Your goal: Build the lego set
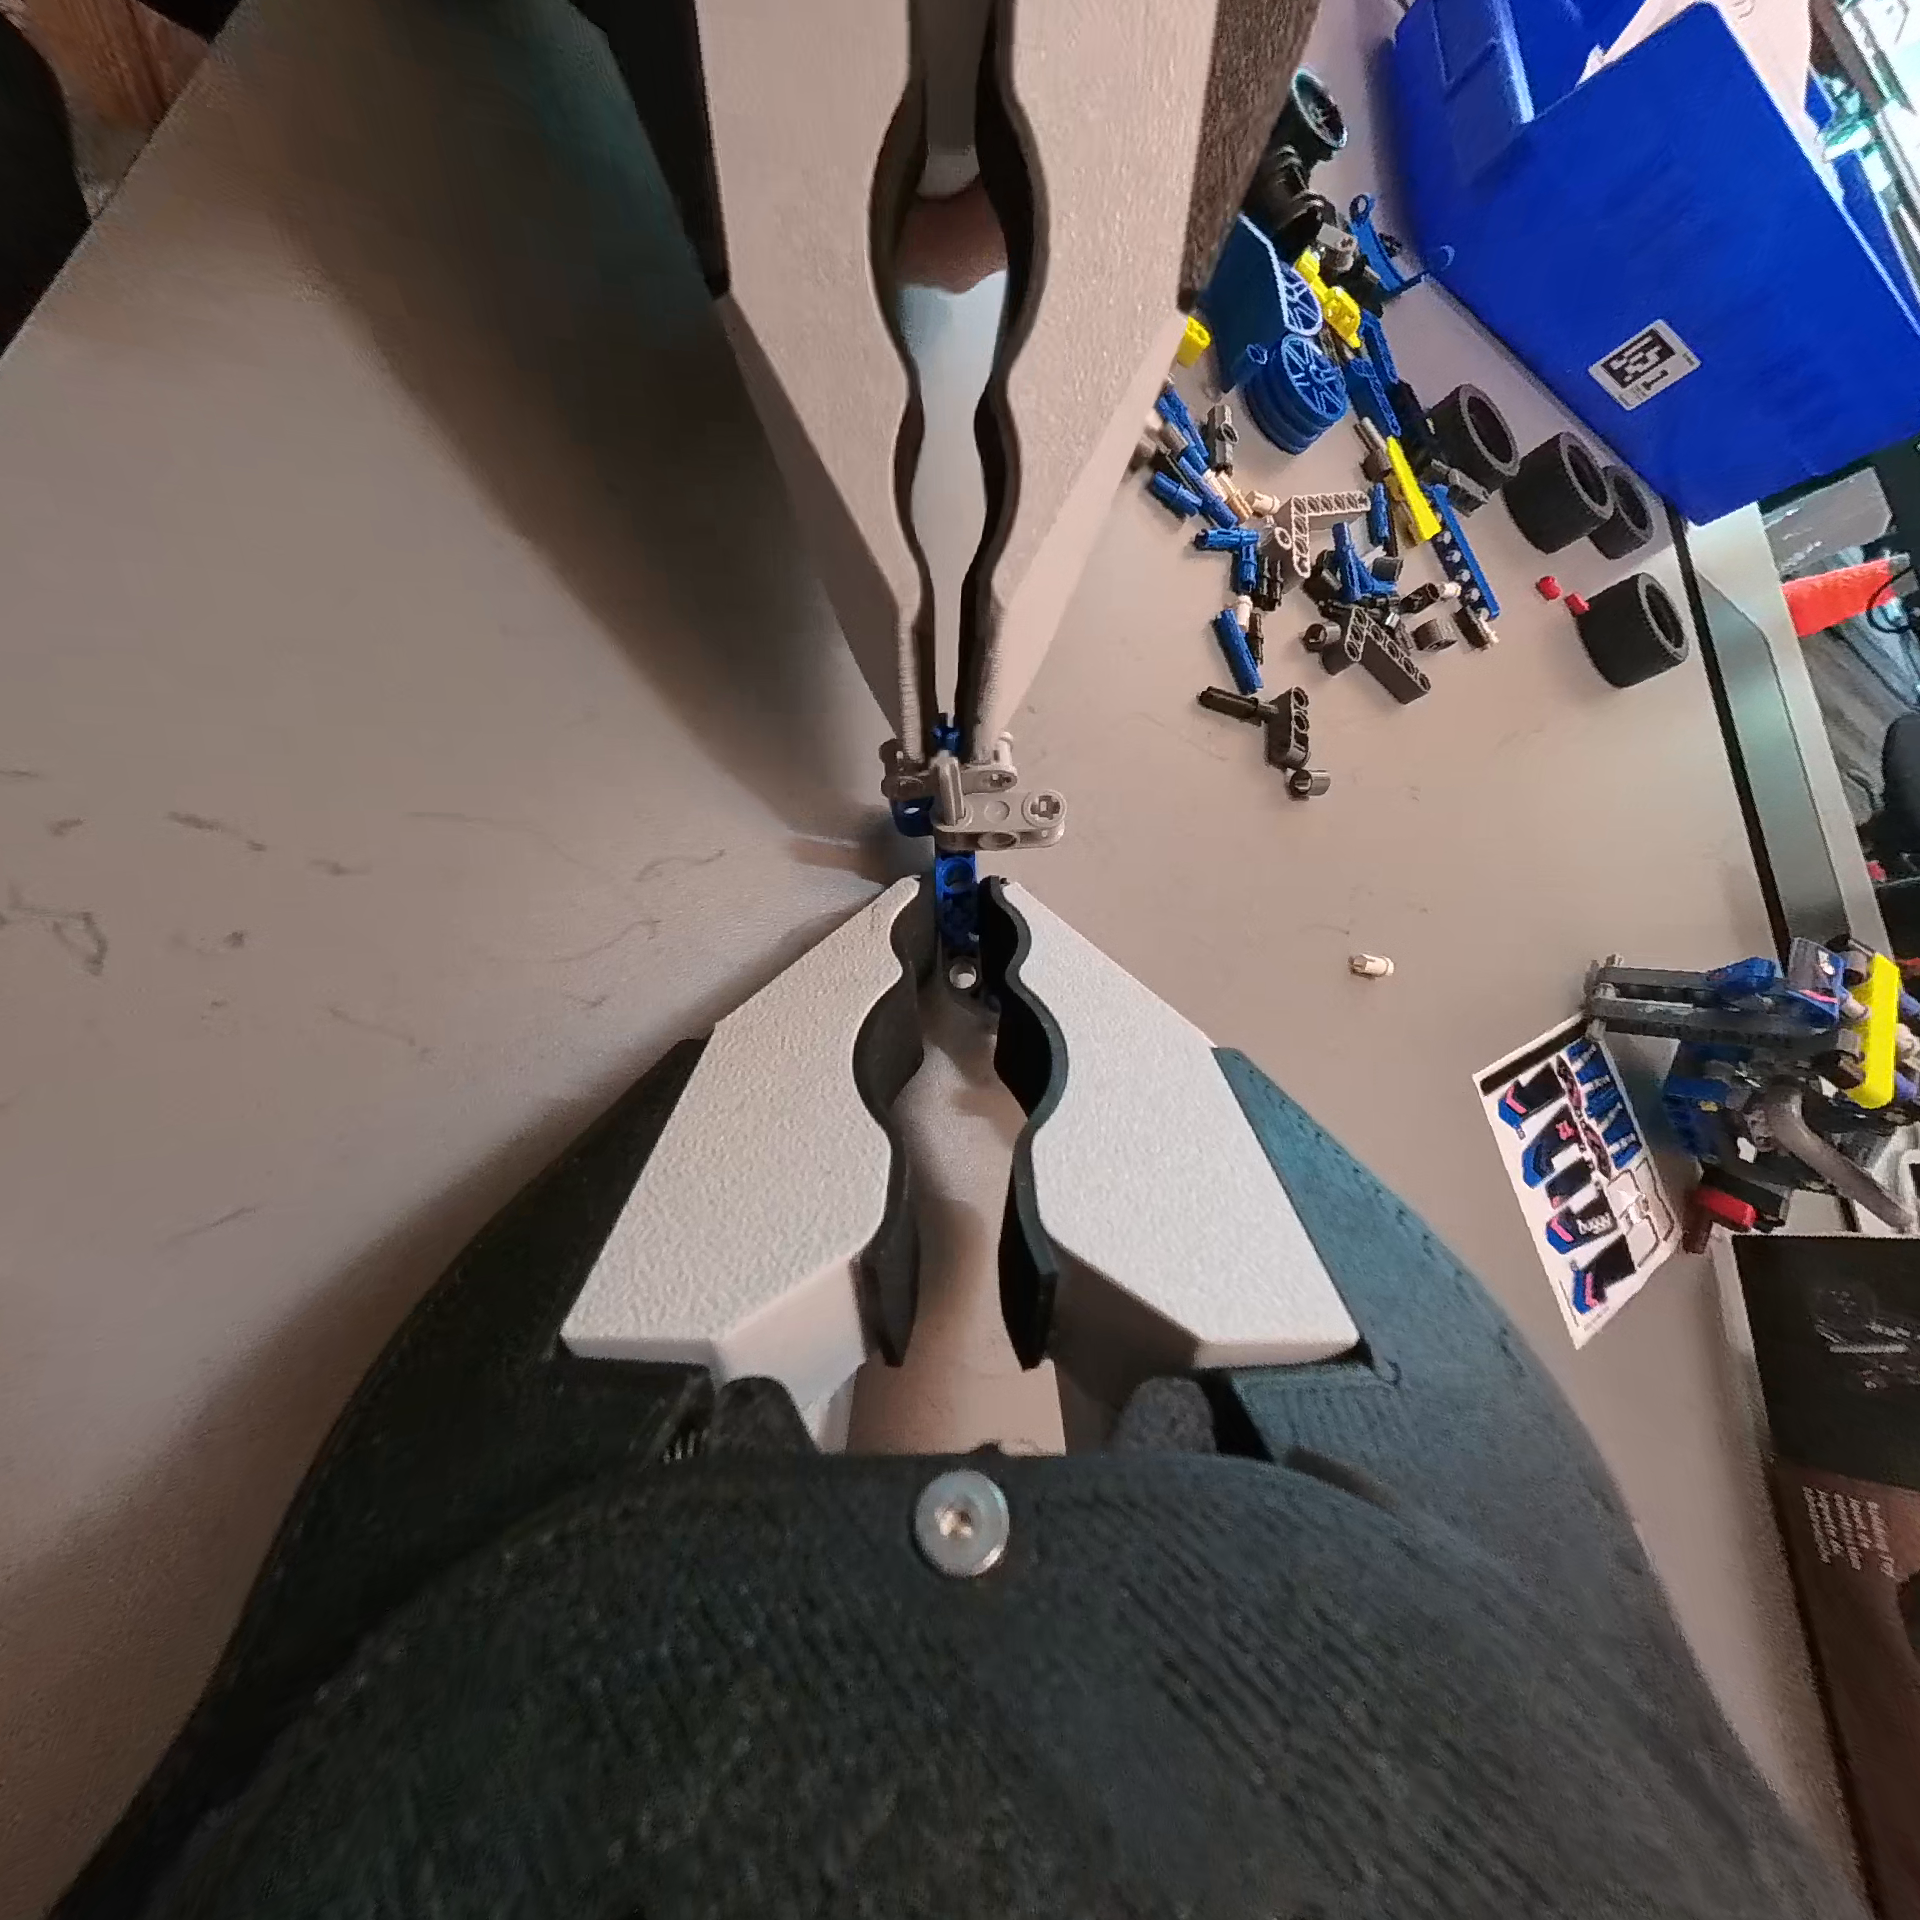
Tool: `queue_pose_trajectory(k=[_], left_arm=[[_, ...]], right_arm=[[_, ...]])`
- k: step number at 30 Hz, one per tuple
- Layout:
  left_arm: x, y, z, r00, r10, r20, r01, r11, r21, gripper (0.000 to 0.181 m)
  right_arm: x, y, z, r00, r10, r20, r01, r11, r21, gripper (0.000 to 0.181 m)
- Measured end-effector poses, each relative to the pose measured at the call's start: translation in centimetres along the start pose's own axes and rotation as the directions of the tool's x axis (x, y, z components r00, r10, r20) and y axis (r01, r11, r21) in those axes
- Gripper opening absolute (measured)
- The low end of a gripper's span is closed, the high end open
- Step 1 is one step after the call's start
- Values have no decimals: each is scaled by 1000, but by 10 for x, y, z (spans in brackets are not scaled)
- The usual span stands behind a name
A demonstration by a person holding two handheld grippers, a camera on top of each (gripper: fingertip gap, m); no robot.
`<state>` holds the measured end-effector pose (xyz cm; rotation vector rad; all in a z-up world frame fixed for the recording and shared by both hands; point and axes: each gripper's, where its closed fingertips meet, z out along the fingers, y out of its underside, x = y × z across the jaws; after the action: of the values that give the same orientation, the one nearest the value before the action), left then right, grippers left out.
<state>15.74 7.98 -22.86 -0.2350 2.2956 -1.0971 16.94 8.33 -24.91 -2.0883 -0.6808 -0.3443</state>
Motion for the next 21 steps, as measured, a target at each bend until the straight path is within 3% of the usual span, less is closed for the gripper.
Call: queue_pose_trajectory(k=[4, 10, 17, 21], left_arm=[[-1, 1, -1, 998, -49, -50, 50, 999, 19, 2], [-1, 1, -1, 987, 126, -99, -118, 990, 79, 2], [-4, 3, -1, 981, -35, -191, 49, 996, 73, 2], [-4, 3, -1, 980, 73, -183, -53, 992, 114, 2]], right_arm=[[0, 0, 0, 1000, 12, 7, -12, 1000, 6, 7], [0, 0, 0, 999, 28, 30, -28, 1000, 13, 7], [2, 0, 0, 997, 60, 49, -61, 998, 15, 7], [2, 0, 0, 992, 94, 80, -96, 995, 15, 8]])
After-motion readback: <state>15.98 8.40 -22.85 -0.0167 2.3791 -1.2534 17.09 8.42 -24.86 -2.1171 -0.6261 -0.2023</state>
